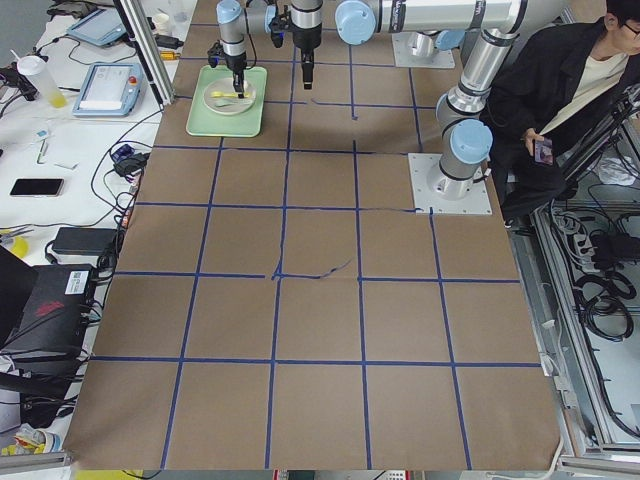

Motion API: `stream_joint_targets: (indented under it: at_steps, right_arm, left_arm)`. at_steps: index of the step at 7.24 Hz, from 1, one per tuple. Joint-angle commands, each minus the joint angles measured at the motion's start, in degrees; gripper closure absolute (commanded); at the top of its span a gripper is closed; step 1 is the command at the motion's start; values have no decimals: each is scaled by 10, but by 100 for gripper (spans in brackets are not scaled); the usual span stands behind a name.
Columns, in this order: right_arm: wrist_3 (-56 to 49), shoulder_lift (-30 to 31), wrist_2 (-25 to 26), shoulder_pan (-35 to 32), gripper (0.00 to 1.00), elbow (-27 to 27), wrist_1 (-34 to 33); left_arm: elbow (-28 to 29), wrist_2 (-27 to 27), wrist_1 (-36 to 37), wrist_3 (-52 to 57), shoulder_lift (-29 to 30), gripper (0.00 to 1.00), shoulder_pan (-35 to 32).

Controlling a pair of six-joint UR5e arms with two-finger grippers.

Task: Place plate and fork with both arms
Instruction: 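Close the right gripper on the yellow fork handle, then lift the fork out and set it on the tray beside the plate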

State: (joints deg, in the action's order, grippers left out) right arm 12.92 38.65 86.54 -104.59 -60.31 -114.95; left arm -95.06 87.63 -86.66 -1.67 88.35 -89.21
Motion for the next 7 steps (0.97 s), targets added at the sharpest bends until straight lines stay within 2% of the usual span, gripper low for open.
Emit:
stream_joint_targets:
  at_steps: [1, 4, 6, 7]
  right_arm:
    - [-4, 10, 4, 1, 100, 1, 1]
    - [-4, 55, 23, 29, 100, -14, 5]
    - [-6, 70, 19, 83, 100, -56, 7]
    - [-6, 68, 18, 85, 100, -76, 6]
  left_arm:
    - [0, 0, 1, 0, 0, 0, 0]
    - [0, 0, 1, -1, 0, 0, 0]
    - [0, 0, 2, -2, 1, 0, 0]
    - [0, 0, 2, -2, 1, 0, 0]
